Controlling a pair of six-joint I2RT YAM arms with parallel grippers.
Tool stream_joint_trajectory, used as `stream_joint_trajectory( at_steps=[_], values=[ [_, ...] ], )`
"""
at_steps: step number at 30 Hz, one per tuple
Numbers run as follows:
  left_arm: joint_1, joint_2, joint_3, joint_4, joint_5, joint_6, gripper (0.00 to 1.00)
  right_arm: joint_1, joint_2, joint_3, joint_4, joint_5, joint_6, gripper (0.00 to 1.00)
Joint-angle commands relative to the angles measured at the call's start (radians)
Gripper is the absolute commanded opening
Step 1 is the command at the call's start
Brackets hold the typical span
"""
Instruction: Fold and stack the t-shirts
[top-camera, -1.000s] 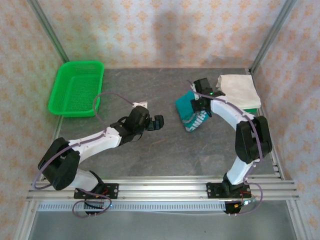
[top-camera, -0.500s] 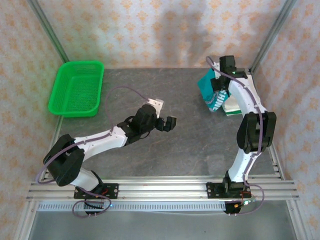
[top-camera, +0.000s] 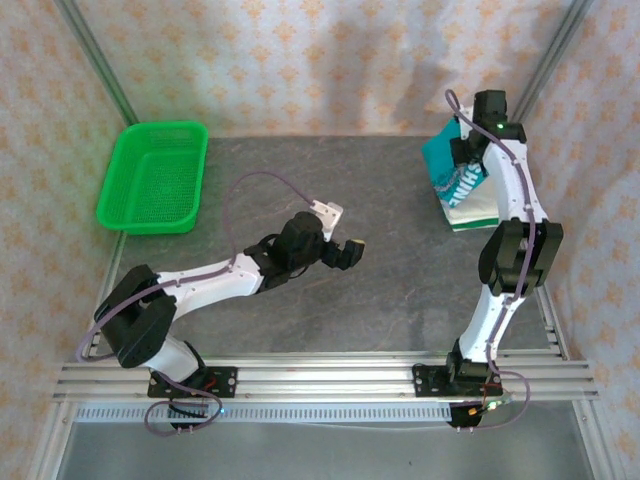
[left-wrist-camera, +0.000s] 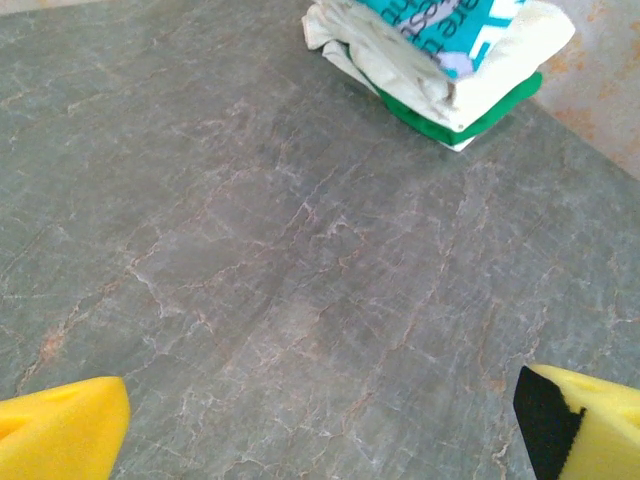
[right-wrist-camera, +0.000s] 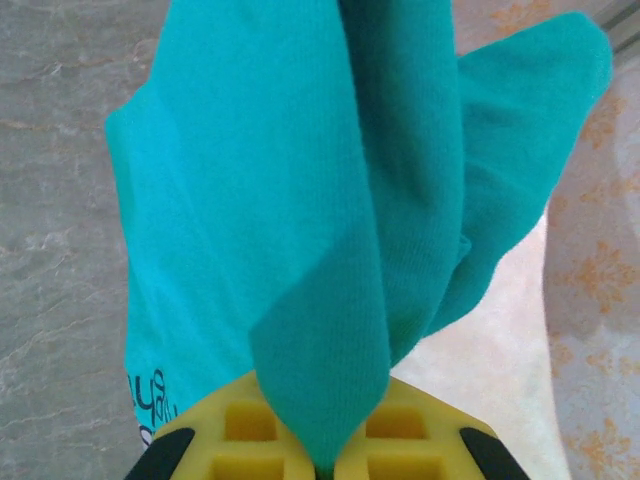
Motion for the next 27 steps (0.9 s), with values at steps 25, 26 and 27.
stream_joint_trajectory(
  at_steps=[25,26,27],
  values=[
    [0.002,0.007,0.036,0.010,0.011,0.047,1.00,-0.161,0.242,0.107,-0.007,0.110,-0.053,0.00],
    [0.002,0.008,0.039,0.011,0.013,0.046,1.00,-0.164,0.248,0.106,-0.003,0.107,-0.051,0.00],
    [0.002,0.010,0.041,0.013,0.017,0.044,1.00,-0.165,0.255,0.103,0.002,0.105,-0.051,0.00]
  ],
)
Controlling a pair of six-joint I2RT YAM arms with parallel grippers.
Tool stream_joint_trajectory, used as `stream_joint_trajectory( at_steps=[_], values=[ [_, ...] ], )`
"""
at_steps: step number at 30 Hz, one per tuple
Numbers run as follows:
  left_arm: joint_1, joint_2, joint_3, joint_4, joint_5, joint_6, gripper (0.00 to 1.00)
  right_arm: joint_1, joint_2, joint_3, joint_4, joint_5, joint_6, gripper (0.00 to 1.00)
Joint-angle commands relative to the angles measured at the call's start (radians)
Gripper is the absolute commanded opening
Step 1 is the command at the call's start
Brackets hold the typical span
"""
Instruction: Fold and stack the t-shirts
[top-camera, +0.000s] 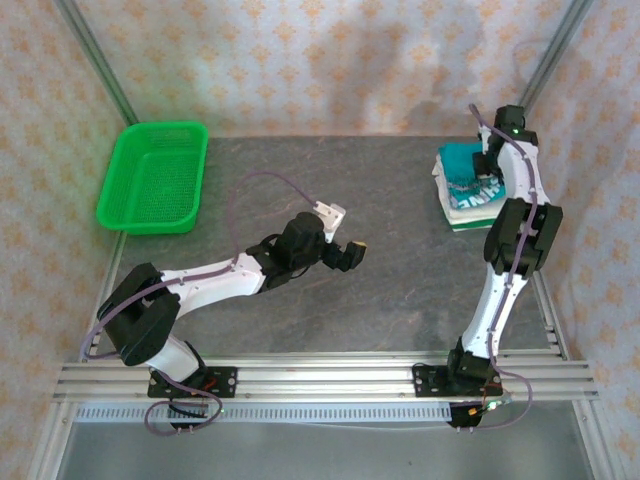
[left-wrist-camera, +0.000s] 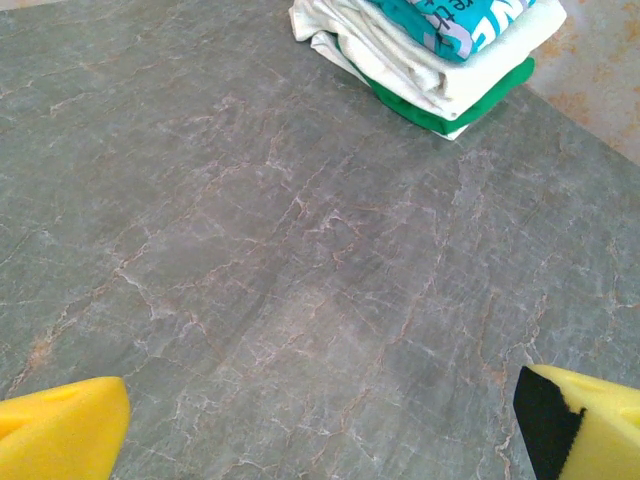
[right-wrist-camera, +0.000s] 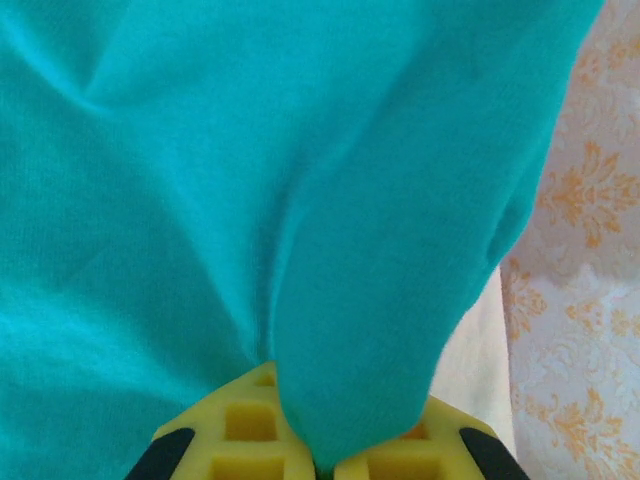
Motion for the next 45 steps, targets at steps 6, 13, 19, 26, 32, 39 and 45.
stream_joint_trajectory(
  at_steps=[6,13,19,26,32,39,45],
  values=[
    [0.002,-0.005,0.037,-0.002,-0.001,0.011,1.00,-0.013,0.049,0.002,0.058,0.045,0.005,0.15],
    [0.001,-0.041,0.005,0.001,-0.018,0.010,1.00,-0.012,-0.027,0.024,0.041,0.100,0.091,0.93],
    [0.002,-0.048,-0.003,0.020,-0.020,-0.001,1.00,0.031,-0.155,-0.089,0.108,0.092,0.183,0.99],
    [0.002,-0.066,-0.018,0.021,-0.027,0.001,1.00,0.063,-0.150,-0.192,0.170,0.000,0.290,0.99],
    [0.002,-0.086,-0.041,0.015,-0.047,0.002,1.00,0.018,-0.052,-0.141,0.126,-0.076,0.343,1.00],
    [0.002,-0.089,-0.059,0.039,-0.061,-0.013,1.00,0.000,-0.003,-0.125,0.103,-0.037,0.232,0.99],
    [0.002,-0.111,-0.066,0.043,-0.081,-0.004,1.00,0.011,-0.061,-0.155,0.119,-0.038,0.231,0.99]
  ],
)
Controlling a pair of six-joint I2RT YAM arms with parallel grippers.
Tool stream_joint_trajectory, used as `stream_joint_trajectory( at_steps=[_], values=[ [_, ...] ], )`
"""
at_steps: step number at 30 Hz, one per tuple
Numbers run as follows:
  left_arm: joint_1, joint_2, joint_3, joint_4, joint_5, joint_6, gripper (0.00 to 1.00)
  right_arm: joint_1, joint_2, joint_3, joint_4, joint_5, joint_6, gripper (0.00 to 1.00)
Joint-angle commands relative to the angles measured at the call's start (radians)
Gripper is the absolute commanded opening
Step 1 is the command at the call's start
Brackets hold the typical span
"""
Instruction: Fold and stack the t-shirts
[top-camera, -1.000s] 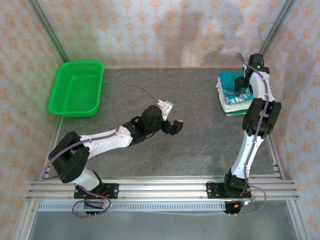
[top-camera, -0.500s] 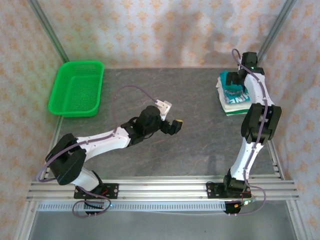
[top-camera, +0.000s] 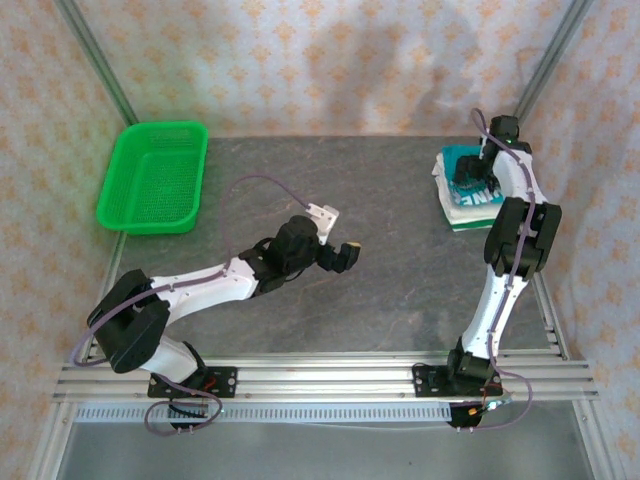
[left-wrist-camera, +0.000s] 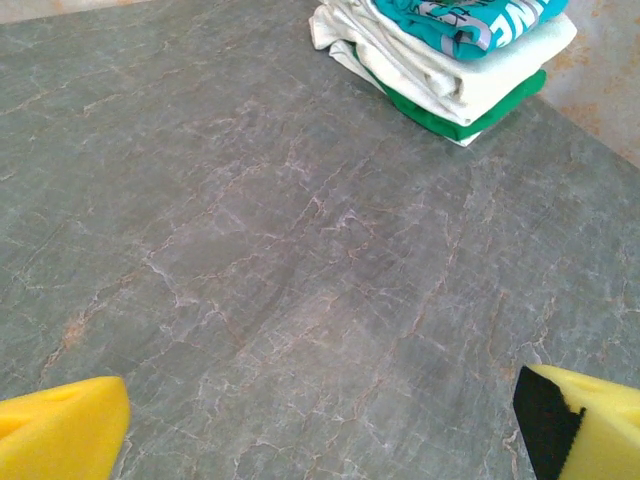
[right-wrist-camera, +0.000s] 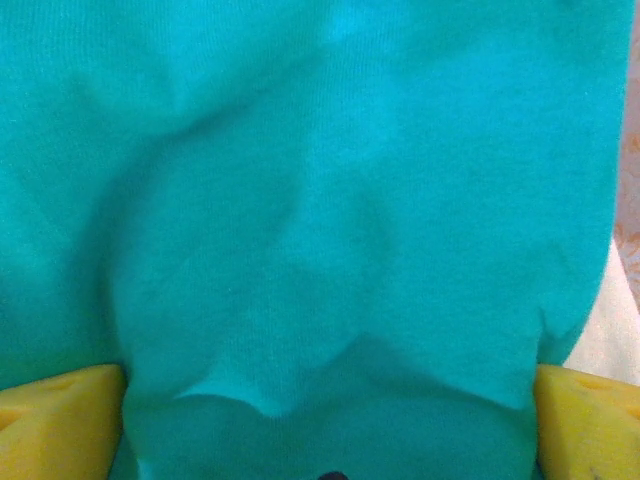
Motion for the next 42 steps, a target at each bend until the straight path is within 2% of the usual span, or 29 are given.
stream_joint_trajectory(
  at_steps=[1,5,8,15,18,21,23,26,29,36,40,42],
  values=[
    [0.002,-0.063,-0.016,0.039,-0.058,0.016,1.00,0.010,-0.060,-0.027,-0.005,0.024,-0.013,0.99],
    [0.016,-0.124,-0.027,-0.003,-0.169,0.045,1.00,0.041,-0.210,-0.137,0.070,0.032,0.007,0.99],
    [0.050,-0.187,-0.048,-0.051,-0.300,0.039,1.00,0.080,-0.388,-0.320,0.191,0.026,0.028,0.99],
    [0.207,-0.419,-0.186,-0.121,-0.399,0.069,1.00,0.125,-0.847,-0.873,0.508,-0.093,0.166,0.99],
    [0.272,-0.537,-0.253,-0.150,-0.444,0.122,1.00,0.127,-1.032,-1.087,0.616,-0.092,0.237,0.99],
    [0.350,-0.635,-0.334,-0.124,-0.402,0.229,1.00,0.127,-1.187,-1.287,0.748,-0.068,0.293,0.99],
    [0.379,-0.674,-0.382,-0.107,-0.468,0.251,1.00,0.128,-1.246,-1.376,0.812,-0.058,0.317,0.99],
    [0.456,-0.690,-0.453,-0.068,-0.480,0.296,1.00,0.128,-1.270,-1.486,0.950,-0.051,0.344,0.99],
    [0.561,-0.654,-0.535,0.062,-0.402,0.290,1.00,0.129,-1.228,-1.599,1.183,-0.016,0.356,0.99],
    [0.712,-0.421,-0.558,0.300,-0.287,0.243,1.00,0.130,-0.999,-1.642,1.472,0.007,0.392,0.99],
    [0.753,-0.257,-0.547,0.426,-0.231,0.218,1.00,0.130,-0.860,-1.628,1.569,0.017,0.379,0.99],
    [0.769,-0.208,-0.502,0.404,-0.200,0.206,1.00,0.130,-0.848,-1.609,1.549,0.006,0.349,0.99]
  ],
)
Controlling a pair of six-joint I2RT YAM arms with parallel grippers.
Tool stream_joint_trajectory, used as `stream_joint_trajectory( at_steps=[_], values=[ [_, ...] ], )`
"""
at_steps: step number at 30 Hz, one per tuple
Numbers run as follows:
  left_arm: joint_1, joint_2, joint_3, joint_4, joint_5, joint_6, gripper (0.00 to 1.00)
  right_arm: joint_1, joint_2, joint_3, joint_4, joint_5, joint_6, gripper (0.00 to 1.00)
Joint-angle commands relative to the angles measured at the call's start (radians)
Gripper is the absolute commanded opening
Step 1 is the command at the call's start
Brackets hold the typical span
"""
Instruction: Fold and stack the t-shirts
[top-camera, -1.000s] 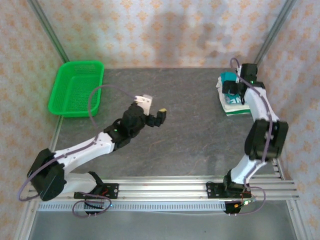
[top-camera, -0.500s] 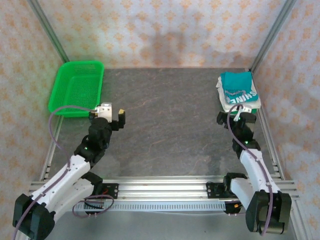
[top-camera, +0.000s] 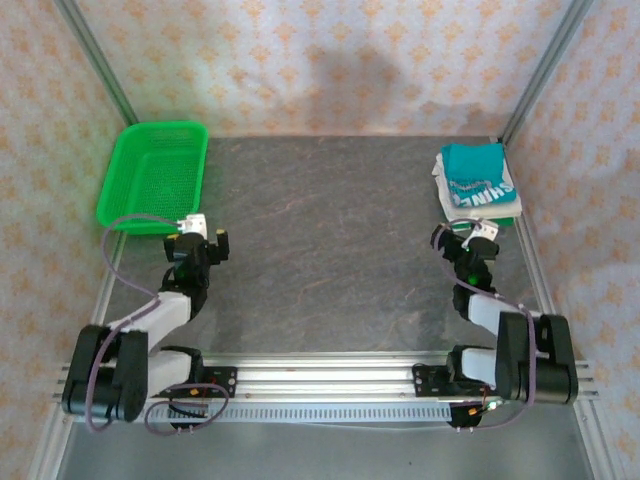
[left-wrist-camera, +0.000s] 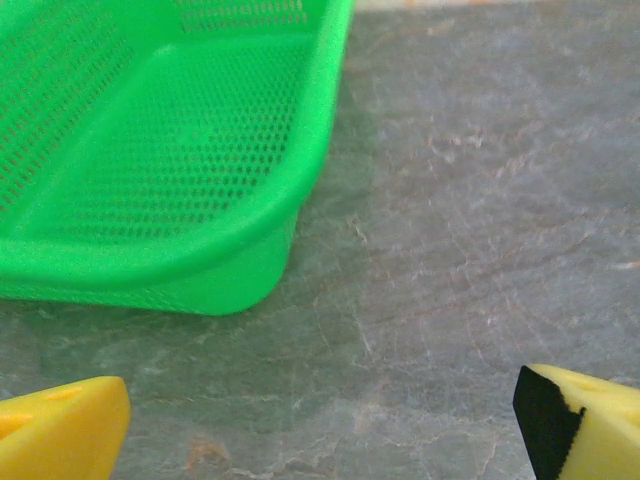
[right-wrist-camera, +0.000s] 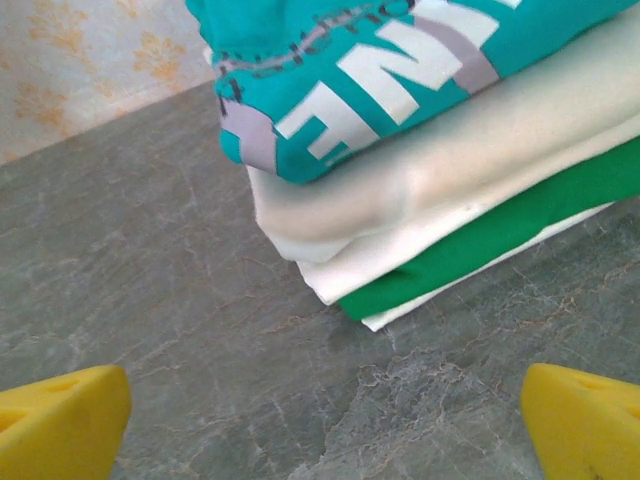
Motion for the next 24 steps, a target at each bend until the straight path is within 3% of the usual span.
stream_joint_trajectory(
  at_steps=[1,6,11,13,24],
  values=[
    [0.026,0.065,0.066,0.097,0.072,-0.039,1.00,0.000,0.029,0.024,0.116,0.017,-0.020,0.99],
    [0.038,0.263,0.106,0.225,0.116,-0.070,1.00,0.000,0.204,0.045,0.267,-0.006,-0.038,0.99],
    [0.013,0.267,0.116,0.204,0.092,-0.049,1.00,0.020,0.280,0.077,0.282,-0.011,-0.059,0.99],
    [0.001,0.267,0.120,0.199,0.075,-0.039,1.00,0.024,0.255,0.112,0.170,-0.013,-0.072,0.99],
    [-0.003,0.267,0.124,0.191,0.070,-0.039,1.00,0.037,0.270,0.115,0.189,0.004,-0.080,0.99]
  ],
)
